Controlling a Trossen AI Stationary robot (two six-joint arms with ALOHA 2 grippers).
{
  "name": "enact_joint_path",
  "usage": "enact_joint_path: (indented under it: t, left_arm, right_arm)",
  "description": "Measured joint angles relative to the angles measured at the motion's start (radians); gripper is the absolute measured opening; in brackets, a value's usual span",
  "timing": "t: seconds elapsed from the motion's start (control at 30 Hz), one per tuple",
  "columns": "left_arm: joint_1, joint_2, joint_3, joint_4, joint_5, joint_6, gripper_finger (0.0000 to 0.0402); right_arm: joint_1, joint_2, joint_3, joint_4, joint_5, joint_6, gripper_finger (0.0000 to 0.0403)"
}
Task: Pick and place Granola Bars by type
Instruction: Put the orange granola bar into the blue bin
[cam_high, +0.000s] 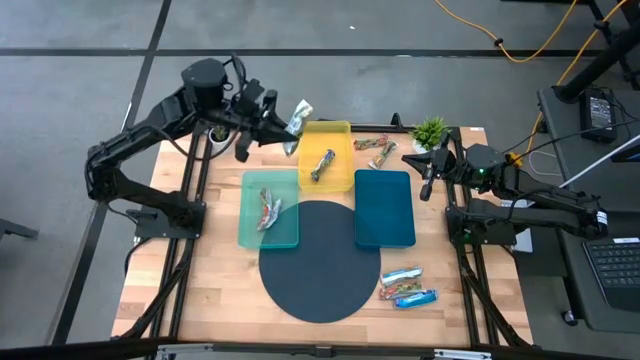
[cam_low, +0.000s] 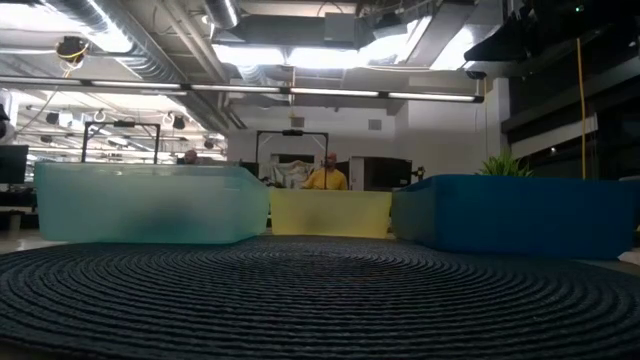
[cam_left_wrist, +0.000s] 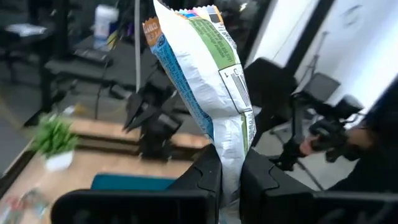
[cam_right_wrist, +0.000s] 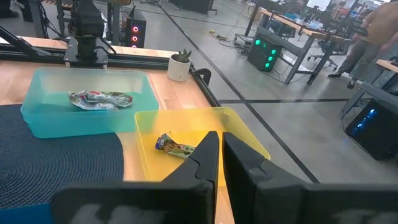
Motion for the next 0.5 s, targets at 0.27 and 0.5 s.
enact_joint_path:
  t: [0.27, 0.5]
  left_arm:
    - [-0.014, -0.012, 0.0, 0.109, 0.069, -0.049, 0.0017]
    - [-0.014, -0.013, 0.0, 0.117, 0.069, -0.066, 0.0017]
  right_arm:
    - [0.0, 0.0, 0.0, 0.0, 0.0, 0.0, 0.0026]
    - [0.0, 0.0, 0.0, 0.0, 0.0, 0.0, 0.0026]
